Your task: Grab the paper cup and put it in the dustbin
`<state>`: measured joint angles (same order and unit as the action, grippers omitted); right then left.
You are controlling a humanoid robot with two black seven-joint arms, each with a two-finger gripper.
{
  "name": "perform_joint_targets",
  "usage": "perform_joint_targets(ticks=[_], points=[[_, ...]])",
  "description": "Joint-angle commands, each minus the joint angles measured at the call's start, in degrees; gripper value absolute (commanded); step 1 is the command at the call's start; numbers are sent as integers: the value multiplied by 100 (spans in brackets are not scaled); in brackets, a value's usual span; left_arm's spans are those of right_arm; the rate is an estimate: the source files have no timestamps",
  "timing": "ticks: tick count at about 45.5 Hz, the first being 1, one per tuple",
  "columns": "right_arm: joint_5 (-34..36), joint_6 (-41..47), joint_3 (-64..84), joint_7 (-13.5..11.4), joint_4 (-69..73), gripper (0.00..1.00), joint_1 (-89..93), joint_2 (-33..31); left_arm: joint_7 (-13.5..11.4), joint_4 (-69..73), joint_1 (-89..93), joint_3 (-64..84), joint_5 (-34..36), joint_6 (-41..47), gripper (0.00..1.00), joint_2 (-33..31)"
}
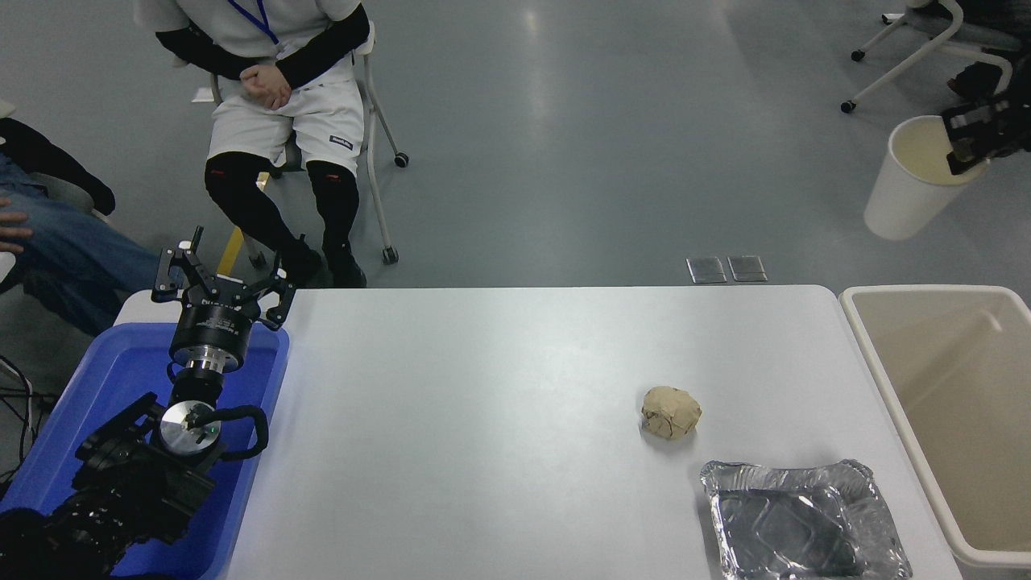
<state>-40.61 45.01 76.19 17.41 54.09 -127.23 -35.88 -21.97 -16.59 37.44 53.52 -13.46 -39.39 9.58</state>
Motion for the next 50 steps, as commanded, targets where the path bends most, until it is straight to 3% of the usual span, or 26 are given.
perform_joint_targets(ticks=[1, 10, 24, 31, 42, 50], points=[[-105, -1, -8, -1, -882, 0, 540, -815, 0, 6, 0, 0, -8, 2, 99, 0], [44, -1, -1035, -1, -1770, 0, 1700, -1544, -9, -2, 0, 0, -8, 10, 99, 0], [44, -1, -2547, -1, -1858, 0, 3220, -2547, -9, 6, 0, 0, -16, 2, 99, 0], [237, -975, -3496, -1, -1894, 0, 4310, -2801, -9, -2, 0, 0, -8, 10, 99, 0], [1722, -2145, -4823, -1, -2105, 0, 6191, -2679, -9, 6, 0, 0, -8, 2, 99, 0], [2188, -2585, -5492, -1, -2385, 0, 7079, -2354, -9, -2, 0, 0, -8, 10, 99, 0]])
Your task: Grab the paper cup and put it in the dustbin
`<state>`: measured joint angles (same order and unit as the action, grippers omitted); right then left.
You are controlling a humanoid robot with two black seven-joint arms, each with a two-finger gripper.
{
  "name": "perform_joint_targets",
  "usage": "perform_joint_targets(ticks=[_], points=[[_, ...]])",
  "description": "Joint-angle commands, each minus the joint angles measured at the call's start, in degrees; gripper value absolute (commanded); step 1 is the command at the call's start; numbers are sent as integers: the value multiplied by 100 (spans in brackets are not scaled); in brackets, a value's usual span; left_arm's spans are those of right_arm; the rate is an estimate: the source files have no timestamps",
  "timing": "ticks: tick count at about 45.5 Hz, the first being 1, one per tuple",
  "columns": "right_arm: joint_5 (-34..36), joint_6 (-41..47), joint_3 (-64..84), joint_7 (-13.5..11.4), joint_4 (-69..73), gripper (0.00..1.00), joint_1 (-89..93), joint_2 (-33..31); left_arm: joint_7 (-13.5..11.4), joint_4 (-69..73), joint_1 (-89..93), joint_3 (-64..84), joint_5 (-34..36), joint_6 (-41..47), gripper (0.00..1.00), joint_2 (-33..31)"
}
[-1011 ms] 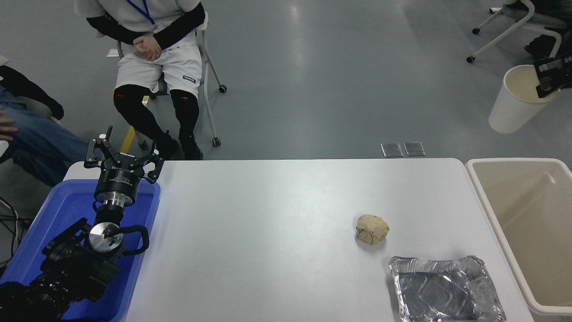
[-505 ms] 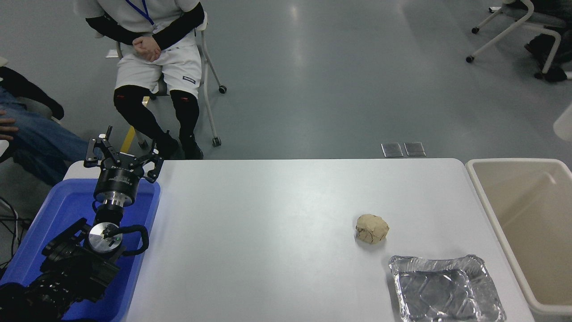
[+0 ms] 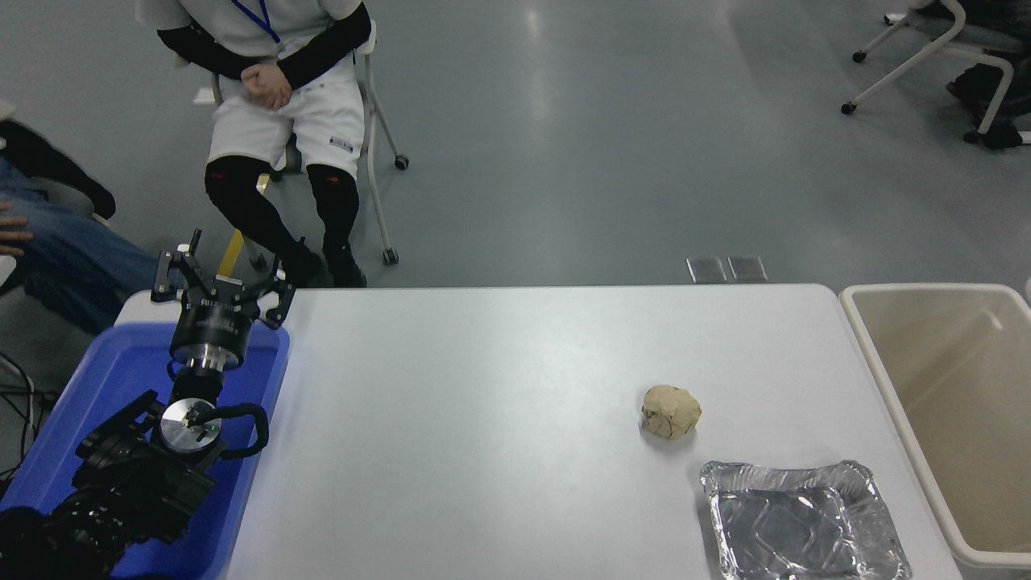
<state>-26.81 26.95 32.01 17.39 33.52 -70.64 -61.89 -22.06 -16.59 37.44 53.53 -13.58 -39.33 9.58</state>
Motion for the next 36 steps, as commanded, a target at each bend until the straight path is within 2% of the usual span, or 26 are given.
perform_joint_targets(ticks=[1, 21, 36], points=[[870, -822, -1135, 1, -398, 0, 1518, 309, 0, -3, 0, 0, 5, -4, 99, 0], [2452, -1894, -1865, -8, -2437, 0, 3311, 2040, 0, -3, 0, 0, -4, 5, 99, 0], [2558, -2747, -2410, -8, -2535, 0, 3935, 2770, 0, -3, 0, 0, -4, 5, 99, 0]])
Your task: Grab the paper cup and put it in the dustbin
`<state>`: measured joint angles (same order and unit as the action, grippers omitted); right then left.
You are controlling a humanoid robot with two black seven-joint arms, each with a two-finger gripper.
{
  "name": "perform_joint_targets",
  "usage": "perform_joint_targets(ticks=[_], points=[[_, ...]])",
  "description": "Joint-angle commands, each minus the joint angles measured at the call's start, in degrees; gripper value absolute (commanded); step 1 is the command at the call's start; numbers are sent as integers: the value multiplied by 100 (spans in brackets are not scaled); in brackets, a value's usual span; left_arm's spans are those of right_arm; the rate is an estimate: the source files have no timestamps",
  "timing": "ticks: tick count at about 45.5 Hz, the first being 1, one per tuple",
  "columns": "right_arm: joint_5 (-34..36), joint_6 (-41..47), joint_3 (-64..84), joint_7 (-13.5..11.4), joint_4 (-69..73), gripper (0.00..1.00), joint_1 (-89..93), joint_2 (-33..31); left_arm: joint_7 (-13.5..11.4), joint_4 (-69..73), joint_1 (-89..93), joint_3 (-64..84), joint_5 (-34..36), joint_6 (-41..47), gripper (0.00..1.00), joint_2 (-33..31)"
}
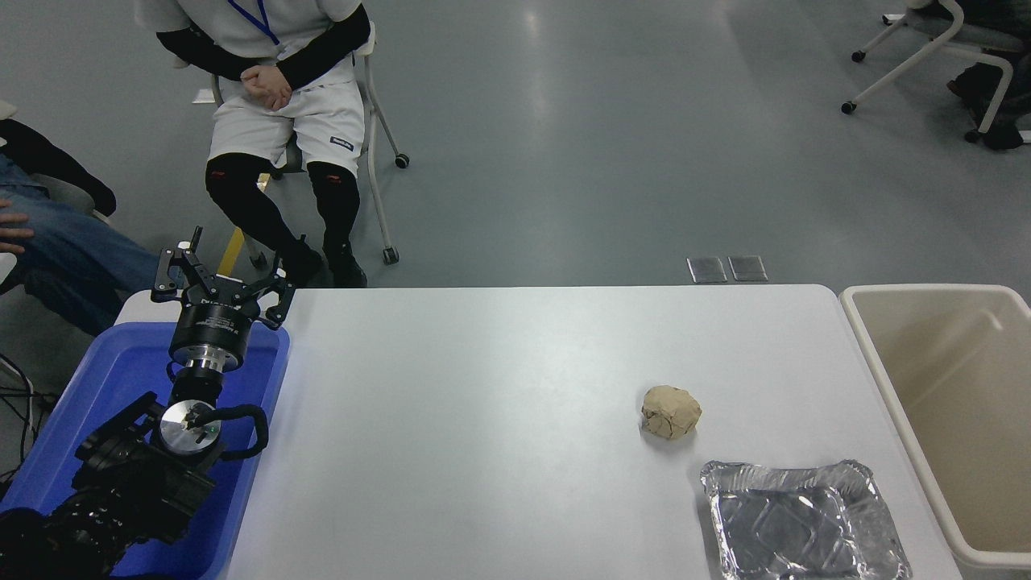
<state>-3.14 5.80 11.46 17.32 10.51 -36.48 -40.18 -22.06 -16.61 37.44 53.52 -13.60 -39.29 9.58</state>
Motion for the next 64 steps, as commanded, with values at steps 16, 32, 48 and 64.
perform_joint_targets(ticks=[16, 32, 48, 64], points=[[226, -1195, -364, -255, -243, 0, 651, 924, 0, 0, 0, 0, -2, 0, 99, 0], [262, -1669, -566, -686, -243, 0, 659, 1171, 0, 8, 0, 0, -2, 0, 99, 0], [262, -1713, -575, -730, -234, 0, 659, 1197, 0, 0, 0, 0, 7, -8, 99, -9], [244, -1951, -557, -722, -225, 50, 659, 1338, 0, 0, 0, 0, 7, -8, 99, 0]])
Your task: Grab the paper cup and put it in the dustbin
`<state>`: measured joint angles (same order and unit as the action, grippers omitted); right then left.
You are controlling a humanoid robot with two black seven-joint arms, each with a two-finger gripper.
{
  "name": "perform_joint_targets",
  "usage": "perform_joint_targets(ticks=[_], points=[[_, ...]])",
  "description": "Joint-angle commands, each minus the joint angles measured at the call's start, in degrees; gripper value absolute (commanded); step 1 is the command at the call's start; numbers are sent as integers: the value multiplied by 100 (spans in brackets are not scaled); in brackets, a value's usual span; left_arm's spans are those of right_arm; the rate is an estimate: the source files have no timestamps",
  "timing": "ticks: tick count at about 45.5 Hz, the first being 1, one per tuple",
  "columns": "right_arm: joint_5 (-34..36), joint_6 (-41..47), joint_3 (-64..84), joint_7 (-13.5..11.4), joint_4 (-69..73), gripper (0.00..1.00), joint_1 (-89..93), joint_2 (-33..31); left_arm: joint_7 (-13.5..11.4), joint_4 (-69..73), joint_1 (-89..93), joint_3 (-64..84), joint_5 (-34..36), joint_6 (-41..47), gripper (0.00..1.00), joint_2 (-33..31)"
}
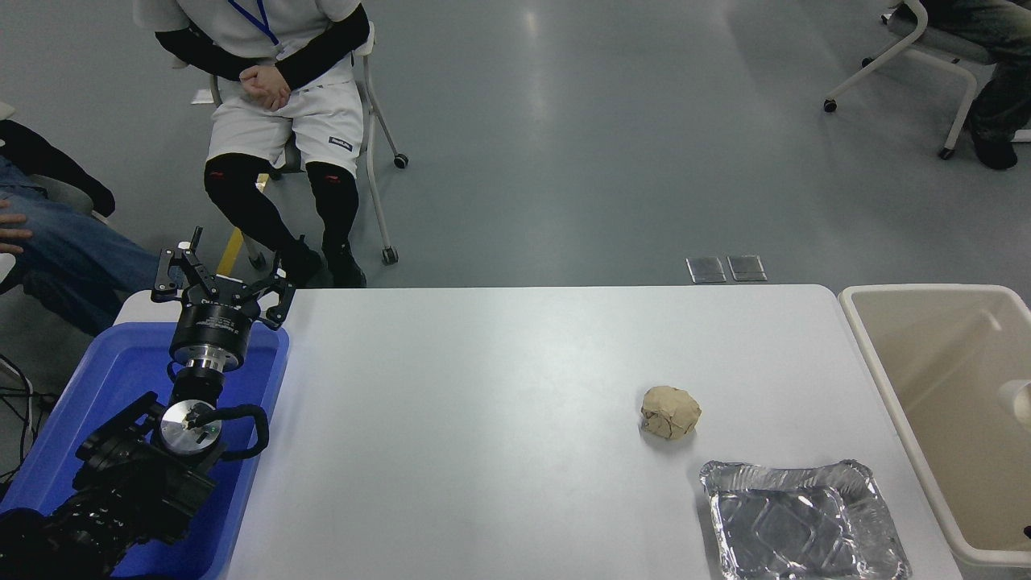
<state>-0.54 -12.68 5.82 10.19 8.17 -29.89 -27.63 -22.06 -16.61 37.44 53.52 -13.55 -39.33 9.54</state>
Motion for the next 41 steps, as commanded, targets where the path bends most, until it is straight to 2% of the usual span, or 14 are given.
perform_joint_targets(ticks=[1, 31, 36, 41], points=[[-17, -103, 15, -9, 9, 52, -8, 82, 0, -1, 0, 0, 10, -4, 99, 4], [-254, -7, 349, -9, 97, 57, -210, 3, 0, -1, 0, 0, 2, -4, 99, -5], [-526, 11, 323, -17, 395, 58, -376, -216, 0, 8, 0, 0, 2, -4, 99, -5], [-746, 2, 296, -26, 1282, 58, -622, -795, 0, -1, 0, 0, 2, -4, 99, 4]])
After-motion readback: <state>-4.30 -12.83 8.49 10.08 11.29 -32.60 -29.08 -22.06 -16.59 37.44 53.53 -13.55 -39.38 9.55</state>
